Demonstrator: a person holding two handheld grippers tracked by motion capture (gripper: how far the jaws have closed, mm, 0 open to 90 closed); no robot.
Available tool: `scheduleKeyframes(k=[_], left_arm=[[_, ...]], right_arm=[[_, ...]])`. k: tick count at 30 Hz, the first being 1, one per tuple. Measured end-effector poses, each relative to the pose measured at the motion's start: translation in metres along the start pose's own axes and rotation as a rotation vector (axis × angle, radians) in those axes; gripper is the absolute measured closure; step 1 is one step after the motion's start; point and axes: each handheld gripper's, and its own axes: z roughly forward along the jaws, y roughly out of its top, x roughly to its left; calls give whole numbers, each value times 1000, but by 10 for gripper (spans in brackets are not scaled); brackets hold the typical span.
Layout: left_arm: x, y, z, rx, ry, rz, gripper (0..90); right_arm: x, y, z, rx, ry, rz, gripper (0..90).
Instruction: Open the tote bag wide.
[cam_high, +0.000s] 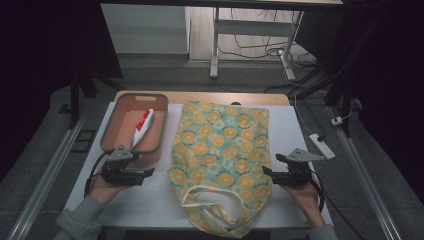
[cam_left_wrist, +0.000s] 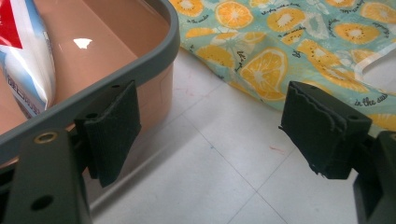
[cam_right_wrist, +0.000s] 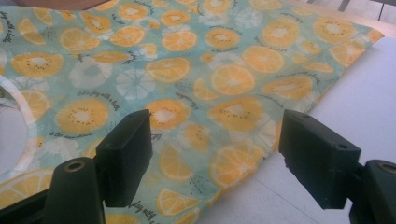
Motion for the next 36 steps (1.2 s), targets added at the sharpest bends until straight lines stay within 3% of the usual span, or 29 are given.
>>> scheduleKeyframes(k=[17, 26, 36], left_arm=[[-11, 8, -4, -13, -10, 43, 230], [-33, 21, 0, 4, -67, 122, 233], [-55, 28, 24, 97, -156, 196, 226]], right_arm=[[3, 2, -4, -1, -2, -4, 263], [12, 7, -4, -1, 22, -29, 263], [19, 7, 0, 19, 45, -52, 264]])
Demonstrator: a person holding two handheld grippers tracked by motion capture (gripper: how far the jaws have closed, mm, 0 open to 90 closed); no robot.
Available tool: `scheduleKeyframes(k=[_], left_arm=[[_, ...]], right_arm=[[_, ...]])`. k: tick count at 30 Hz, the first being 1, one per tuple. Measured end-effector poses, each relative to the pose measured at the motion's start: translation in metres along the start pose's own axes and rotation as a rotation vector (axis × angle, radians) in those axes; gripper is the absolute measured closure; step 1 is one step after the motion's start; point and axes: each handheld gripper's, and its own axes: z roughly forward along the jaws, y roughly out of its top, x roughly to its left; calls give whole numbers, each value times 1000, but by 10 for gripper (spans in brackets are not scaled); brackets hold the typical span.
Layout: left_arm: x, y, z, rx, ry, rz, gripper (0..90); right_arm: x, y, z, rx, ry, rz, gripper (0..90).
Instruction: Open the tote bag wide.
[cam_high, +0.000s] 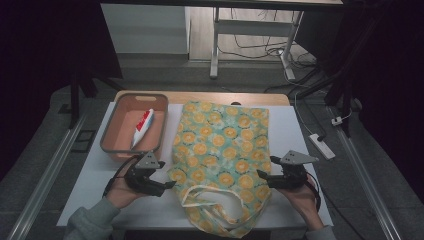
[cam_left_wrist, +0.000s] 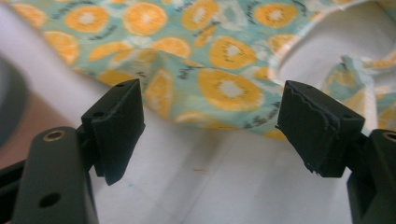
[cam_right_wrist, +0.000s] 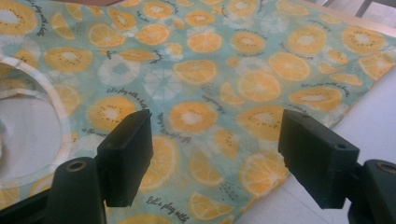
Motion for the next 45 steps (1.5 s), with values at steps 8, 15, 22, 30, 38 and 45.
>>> scheduleKeyframes(k=[8, 15, 22, 30, 38, 45], left_arm=[[-2, 6, 33, 102, -37, 37, 314], [0, 8, 39, 72, -18, 40, 773], [4, 13, 22, -19, -16, 16, 868], [15, 13, 13, -55, -18, -34, 871], [16, 14, 18, -40, -23, -28, 871], [16, 17, 26, -25, -24, -15, 871]], right_arm=[[5, 1, 3, 11, 12, -8, 265], [9, 2, 3, 22, 29, -25, 265], [13, 1, -1, 70, 47, -46, 264], [6, -16, 6, 258, 14, 16, 296], [5, -24, 21, 378, -12, 36, 647], [11, -28, 10, 383, -41, 21, 899]])
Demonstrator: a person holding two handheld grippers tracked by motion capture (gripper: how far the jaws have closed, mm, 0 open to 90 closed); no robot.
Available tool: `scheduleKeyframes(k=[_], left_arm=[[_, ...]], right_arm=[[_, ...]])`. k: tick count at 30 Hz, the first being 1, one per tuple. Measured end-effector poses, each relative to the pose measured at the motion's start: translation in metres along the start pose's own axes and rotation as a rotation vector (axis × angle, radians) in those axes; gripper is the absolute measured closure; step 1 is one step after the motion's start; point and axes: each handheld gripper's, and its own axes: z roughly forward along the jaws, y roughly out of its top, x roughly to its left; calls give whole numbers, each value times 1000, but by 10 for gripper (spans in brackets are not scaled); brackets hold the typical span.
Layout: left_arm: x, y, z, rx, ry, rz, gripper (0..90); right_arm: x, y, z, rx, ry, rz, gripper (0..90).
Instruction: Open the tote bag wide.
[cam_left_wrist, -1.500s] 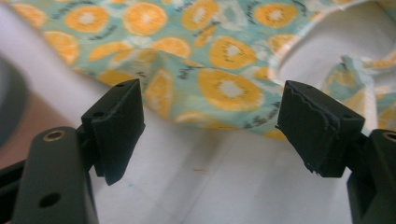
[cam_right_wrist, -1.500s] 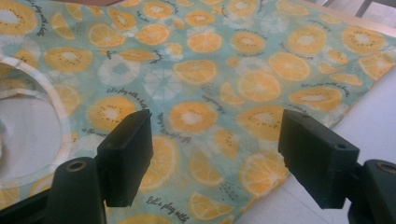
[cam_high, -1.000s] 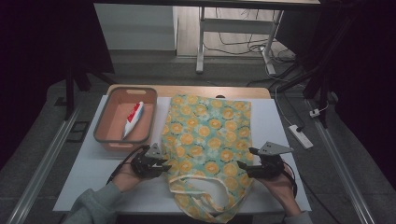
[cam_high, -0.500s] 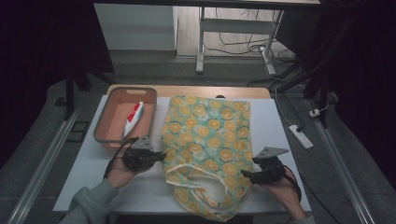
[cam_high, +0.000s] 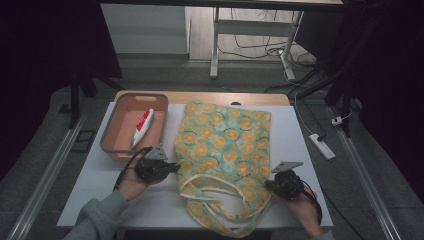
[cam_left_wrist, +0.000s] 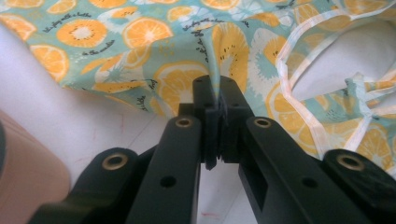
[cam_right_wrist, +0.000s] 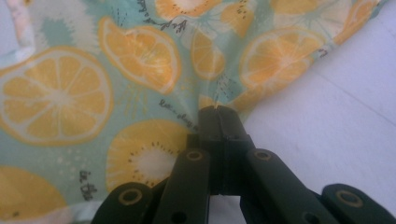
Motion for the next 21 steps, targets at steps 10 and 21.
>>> scheduleKeyframes(k=[10, 21], left_arm=[[4, 28, 26, 11, 19, 35, 874], [15, 29, 15, -21, 15, 2, 871]], right_arm=[[57, -40, -35, -31, 54, -11, 899], [61, -22, -45, -172, 48, -69, 589]])
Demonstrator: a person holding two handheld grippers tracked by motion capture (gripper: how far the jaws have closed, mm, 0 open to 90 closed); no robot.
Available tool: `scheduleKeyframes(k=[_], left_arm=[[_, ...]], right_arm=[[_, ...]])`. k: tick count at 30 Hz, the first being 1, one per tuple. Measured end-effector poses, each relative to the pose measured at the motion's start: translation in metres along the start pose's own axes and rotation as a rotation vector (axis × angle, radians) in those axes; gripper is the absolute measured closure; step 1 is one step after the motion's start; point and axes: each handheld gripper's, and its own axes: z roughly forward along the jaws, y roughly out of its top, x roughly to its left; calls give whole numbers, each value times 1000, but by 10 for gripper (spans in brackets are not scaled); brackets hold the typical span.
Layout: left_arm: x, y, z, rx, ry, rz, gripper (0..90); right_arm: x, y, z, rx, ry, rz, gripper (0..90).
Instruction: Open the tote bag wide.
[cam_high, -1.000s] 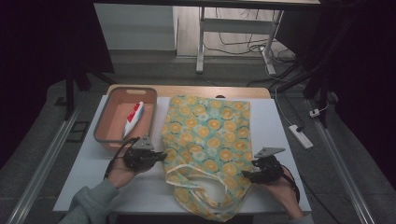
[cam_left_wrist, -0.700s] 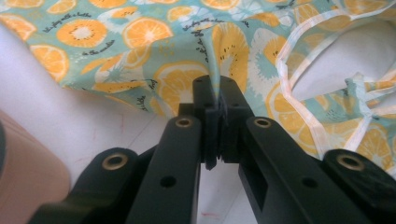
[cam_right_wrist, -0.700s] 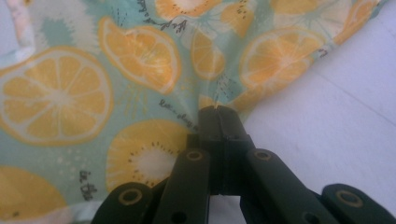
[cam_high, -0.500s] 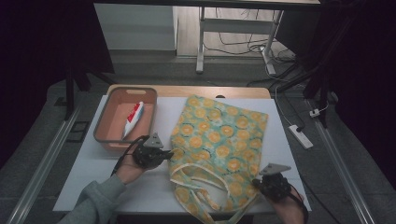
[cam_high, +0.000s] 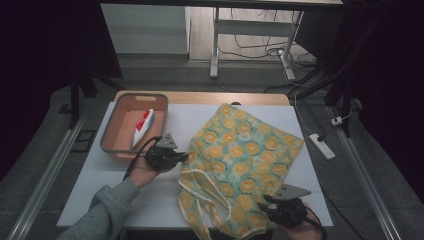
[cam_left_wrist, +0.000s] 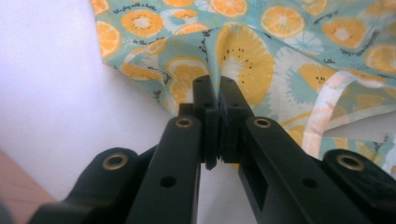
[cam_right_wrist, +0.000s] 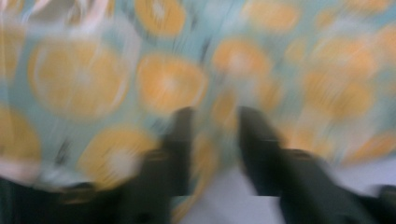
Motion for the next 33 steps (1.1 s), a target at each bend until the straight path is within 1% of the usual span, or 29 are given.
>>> scheduleKeyframes(k=[1, 3, 5, 7, 9, 11, 12, 14, 17, 19, 20, 22, 23, 26, 27, 28, 29, 31, 32, 33], left_arm=[[2, -1, -3, -8, 0, -9, 871], [4, -1, -6, -16, 5, -19, 871], [5, -1, -7, -20, 6, -22, 870], [7, -1, -9, -27, 4, -30, 869], [10, -1, -11, -37, 6, -38, 869], [11, 0, -11, -41, 4, -44, 868], [12, 0, -12, -41, 5, -43, 868], [13, 0, -12, -43, 3, -47, 867], [14, 0, -13, -48, 3, -47, 867], [14, 0, -12, -49, 5, -49, 866], [14, 0, -12, -49, 5, -50, 867], [15, 1, -12, -49, 4, -52, 867], [15, 1, -12, -49, 4, -53, 866], [15, 1, -10, -42, -1, -52, 864], [14, 1, -9, -39, -2, -51, 863], [14, 1, -9, -38, -1, -49, 862], [13, 1, -9, -38, 2, -46, 860], [14, 1, -10, -44, 5, -49, 844], [14, 1, -11, -48, 7, -51, 813], [13, 1, -13, -58, 7, -51, 748]], right_arm=[[0, 7, -4, -23, -1, -6, 553], [2, 25, -12, -72, -7, -44, 487], [5, 48, -15, -99, 31, -73, 439], [12, 73, -11, -110, 62, -110, 394], [20, 95, 3, -110, 132, -129, 373], [26, 112, 23, -95, 194, -139, 370], [29, 118, 34, -81, 204, -156, 370], [34, 127, 56, -36, 200, -193, 367], [36, 131, 83, 20, 212, -189, 382], [36, 130, 93, 58, 204, -198, 402], [35, 129, 96, 71, 203, -193, 412], [34, 125, 99, 88, 201, -181, 452], [34, 123, 100, 96, 196, -177, 489], [32, 118, 104, 132, 215, -192, 706], [32, 118, 105, 140, 210, -195, 785], [32, 118, 106, 137, 210, -202, 853], [32, 119, 105, 132, 214, -210, 883], [31, 123, 101, 101, 211, -215, 890], [30, 126, 97, 77, 206, -219, 891], [28, 129, 92, 50, 197, -217, 891]])
